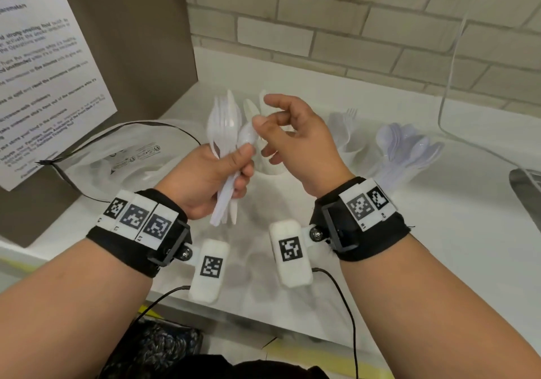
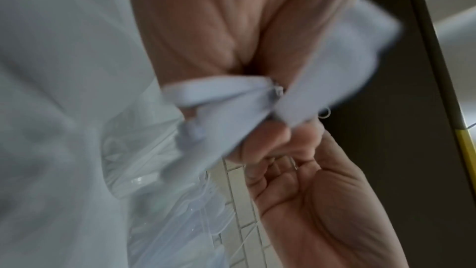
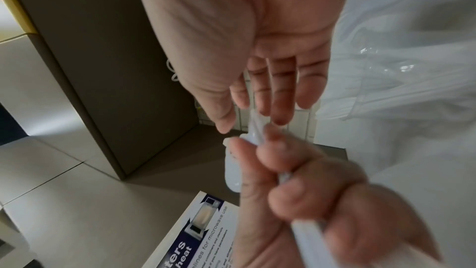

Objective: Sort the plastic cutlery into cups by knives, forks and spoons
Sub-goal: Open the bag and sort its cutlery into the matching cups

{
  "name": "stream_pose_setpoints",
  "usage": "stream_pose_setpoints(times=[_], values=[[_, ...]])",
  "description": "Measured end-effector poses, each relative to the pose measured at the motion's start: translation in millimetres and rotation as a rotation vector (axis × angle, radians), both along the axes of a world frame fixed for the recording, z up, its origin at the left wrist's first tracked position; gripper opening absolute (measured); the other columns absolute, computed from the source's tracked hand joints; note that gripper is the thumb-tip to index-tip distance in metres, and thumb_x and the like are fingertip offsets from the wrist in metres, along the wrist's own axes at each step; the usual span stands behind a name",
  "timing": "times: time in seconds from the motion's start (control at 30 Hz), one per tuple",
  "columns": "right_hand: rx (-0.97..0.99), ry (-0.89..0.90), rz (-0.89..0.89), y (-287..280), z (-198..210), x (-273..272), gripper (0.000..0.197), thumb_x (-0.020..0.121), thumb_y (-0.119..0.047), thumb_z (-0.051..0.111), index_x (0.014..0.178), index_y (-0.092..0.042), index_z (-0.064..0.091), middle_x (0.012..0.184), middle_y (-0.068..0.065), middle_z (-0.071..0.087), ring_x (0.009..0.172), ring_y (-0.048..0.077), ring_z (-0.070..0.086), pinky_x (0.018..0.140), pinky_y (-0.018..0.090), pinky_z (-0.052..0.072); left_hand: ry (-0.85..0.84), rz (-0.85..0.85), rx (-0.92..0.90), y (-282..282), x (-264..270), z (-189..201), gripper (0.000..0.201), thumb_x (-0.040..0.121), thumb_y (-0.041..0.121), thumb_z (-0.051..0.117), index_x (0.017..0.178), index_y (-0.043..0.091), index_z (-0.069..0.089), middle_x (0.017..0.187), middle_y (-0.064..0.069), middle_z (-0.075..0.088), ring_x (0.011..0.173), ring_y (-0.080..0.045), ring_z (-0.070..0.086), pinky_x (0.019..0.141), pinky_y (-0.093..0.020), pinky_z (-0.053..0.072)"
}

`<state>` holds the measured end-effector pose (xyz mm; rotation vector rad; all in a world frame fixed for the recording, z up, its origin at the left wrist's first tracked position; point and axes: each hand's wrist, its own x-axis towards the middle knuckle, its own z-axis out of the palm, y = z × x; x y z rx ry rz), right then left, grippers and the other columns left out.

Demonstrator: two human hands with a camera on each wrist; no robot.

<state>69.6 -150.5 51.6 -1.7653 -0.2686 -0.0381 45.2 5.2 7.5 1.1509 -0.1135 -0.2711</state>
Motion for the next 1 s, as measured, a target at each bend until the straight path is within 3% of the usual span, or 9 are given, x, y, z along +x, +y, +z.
stream_pose_setpoints(times=[0.17, 0.23, 0.33, 0.43, 0.5, 0.6, 0.73, 0.9, 1.0], values=[[-0.026, 0.0, 0.093, -1.7, -2.0, -0.2, 0.018, 0.083, -0.008, 0.07, 0.097, -0.018, 0.065, 0.093, 0.006, 0.066, 0.068, 0.021, 0.064, 0.067, 0.032, 0.055, 0.023, -0.203, -0.076, 4.7, -1.0, -8.5, 0.032, 0.069, 0.029, 0.08, 0.093, 0.01, 0.07, 0.072, -0.003, 0.063, 0.062, -0.016, 0.064, 0.067, -0.037, 0.057], [0.026, 0.052, 0.139, -6.3, -0.7, 0.3, 0.021, 0.083, 0.001, 0.066, 0.096, -0.016, 0.065, 0.093, 0.008, 0.066, 0.073, 0.024, 0.063, 0.071, 0.034, 0.056, 0.039, -0.258, -0.093, 6.1, -3.5, -9.9, 0.036, 0.072, 0.026, 0.079, 0.101, 0.008, 0.068, 0.075, -0.003, 0.061, 0.061, -0.017, 0.062, 0.065, -0.037, 0.056], [-0.025, 0.031, 0.07, -8.0, 3.1, 2.9, 0.022, 0.083, -0.001, 0.064, 0.092, -0.021, 0.066, 0.095, -0.004, 0.066, 0.079, 0.014, 0.06, 0.071, 0.027, 0.051, 0.062, -0.297, -0.115, 3.5, -5.7, -9.6, 0.035, 0.074, 0.025, 0.077, 0.104, 0.009, 0.068, 0.074, -0.002, 0.057, 0.057, -0.014, 0.055, 0.057, -0.029, 0.051], [-0.02, -0.085, 0.019, -3.5, 6.3, 3.7, 0.016, 0.084, -0.015, 0.069, 0.094, -0.027, 0.067, 0.089, -0.005, 0.063, 0.067, 0.009, 0.052, 0.068, 0.025, 0.047, 0.063, -0.283, -0.096, 0.6, -5.3, -8.0, 0.032, 0.074, 0.025, 0.077, 0.102, 0.011, 0.071, 0.072, -0.001, 0.057, 0.056, -0.012, 0.053, 0.055, -0.027, 0.048], [-0.074, -0.159, 0.052, -1.7, 8.6, 2.4, 0.02, 0.085, -0.02, 0.069, 0.104, -0.028, 0.067, 0.091, -0.004, 0.059, 0.059, 0.0, 0.047, 0.066, 0.021, 0.045, 0.063, -0.281, -0.069, -0.2, -4.4, -7.6, 0.032, 0.074, 0.026, 0.076, 0.101, 0.011, 0.071, 0.072, -0.002, 0.056, 0.057, -0.013, 0.053, 0.055, -0.027, 0.048], [-0.178, -0.192, 0.099, -1.2, 10.6, 2.8, 0.019, 0.087, -0.019, 0.068, 0.105, -0.025, 0.068, 0.098, -0.004, 0.059, 0.06, -0.01, 0.05, 0.069, 0.02, 0.041, 0.07, -0.282, -0.039, -0.6, -3.5, -7.7, 0.031, 0.075, 0.025, 0.076, 0.102, 0.01, 0.07, 0.072, -0.003, 0.055, 0.057, -0.014, 0.053, 0.056, -0.028, 0.048], [-0.146, -0.15, 0.124, -1.1, 10.9, 5.8, 0.012, 0.084, -0.019, 0.071, 0.088, -0.03, 0.068, 0.103, 0.003, 0.065, 0.059, -0.005, 0.049, 0.07, 0.024, 0.041, 0.079, -0.219, 0.042, -4.8, -4.9, -8.5, 0.016, 0.084, 0.015, 0.064, 0.096, 0.008, 0.07, 0.067, -0.004, 0.055, 0.055, -0.015, 0.054, 0.054, -0.028, 0.05], [-0.03, -0.072, 0.056, -4.2, 14.5, 11.5, 0.013, 0.091, -0.018, 0.062, 0.081, -0.027, 0.062, 0.084, -0.012, 0.061, 0.069, 0.004, 0.048, 0.065, 0.012, 0.042, 0.115, -0.227, 0.064, -7.8, -6.2, -7.4, 0.021, 0.084, 0.017, 0.057, 0.097, 0.004, 0.067, 0.064, -0.003, 0.055, 0.053, -0.014, 0.053, 0.053, -0.027, 0.05], [-0.054, -0.087, 0.056, -2.5, 11.9, 13.9, 0.01, 0.091, -0.022, 0.063, 0.082, -0.026, 0.061, 0.082, -0.013, 0.059, 0.071, 0.004, 0.051, 0.07, 0.019, 0.044, 0.109, -0.227, 0.061, -7.9, -4.4, -4.8, 0.02, 0.085, 0.017, 0.058, 0.098, 0.004, 0.066, 0.064, -0.003, 0.056, 0.052, -0.014, 0.054, 0.053, -0.026, 0.05]])
